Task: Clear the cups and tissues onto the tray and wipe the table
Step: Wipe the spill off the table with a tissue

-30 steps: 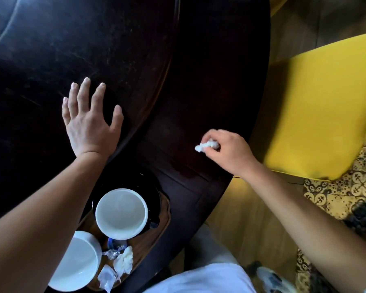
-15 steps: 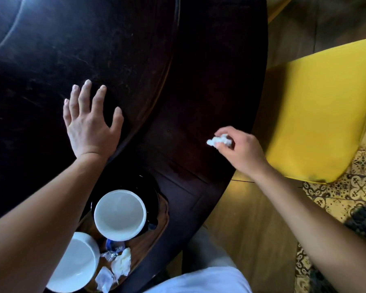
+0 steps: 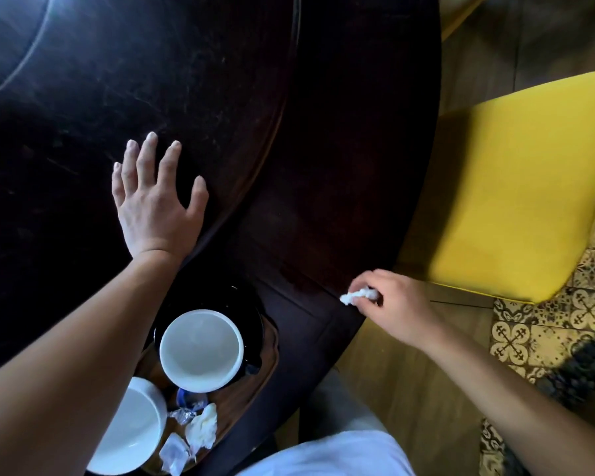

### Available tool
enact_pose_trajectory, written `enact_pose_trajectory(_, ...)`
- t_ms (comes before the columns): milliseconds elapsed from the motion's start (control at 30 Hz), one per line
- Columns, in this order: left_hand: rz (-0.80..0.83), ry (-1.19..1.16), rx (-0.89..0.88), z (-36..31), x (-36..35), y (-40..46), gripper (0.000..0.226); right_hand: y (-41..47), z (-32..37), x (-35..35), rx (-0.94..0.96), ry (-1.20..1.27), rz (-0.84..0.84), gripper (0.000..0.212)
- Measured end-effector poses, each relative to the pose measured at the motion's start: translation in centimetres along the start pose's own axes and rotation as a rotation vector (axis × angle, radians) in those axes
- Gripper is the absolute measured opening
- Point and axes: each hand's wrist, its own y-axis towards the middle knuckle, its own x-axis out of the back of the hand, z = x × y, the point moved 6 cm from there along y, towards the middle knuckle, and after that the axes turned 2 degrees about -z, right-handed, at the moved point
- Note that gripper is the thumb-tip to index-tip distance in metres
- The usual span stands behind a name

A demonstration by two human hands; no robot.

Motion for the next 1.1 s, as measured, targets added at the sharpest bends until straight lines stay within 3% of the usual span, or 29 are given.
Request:
enact_pose_trajectory(233,-0.007,-0.004,-0.006,0.1,0.0,-0.1,0.060,4.1,0.1,4.2,-0.061,0.105,-0.274,0.023)
enact_pose_trajectory(400,0.000,-0.004,-0.006,0.1,0.0,-0.1,0.061,3.9,0.3,2.5,-0.038,0.005,-0.153,0.017)
enact_pose_trajectory(567,0.000,-0.001,-0.006,0.2,0.0,0.0,0.061,-0.5,-0.3,0.8,-0.058,-0.003,0.121,0.017)
enact_pose_trajectory(633,0.000,-0.002,-0.005,0.2,0.0,0.0,0.061,-0.4,-0.9,2.1,-0.077,0.047,0.046,0.019)
enact_pose_trajectory(867,-0.005,-0.001,-0.009,0.2,0.0,-0.1,0.060,7.1,-6.1,10.2,-0.324,0.309,-0.537,0.018)
enact_pose_trajectory(1100,-0.006,0.001,-0.003,0.1,0.0,0.0,0.060,9.6,-7.4,10.3,-0.361,0.308,-0.512,0.020)
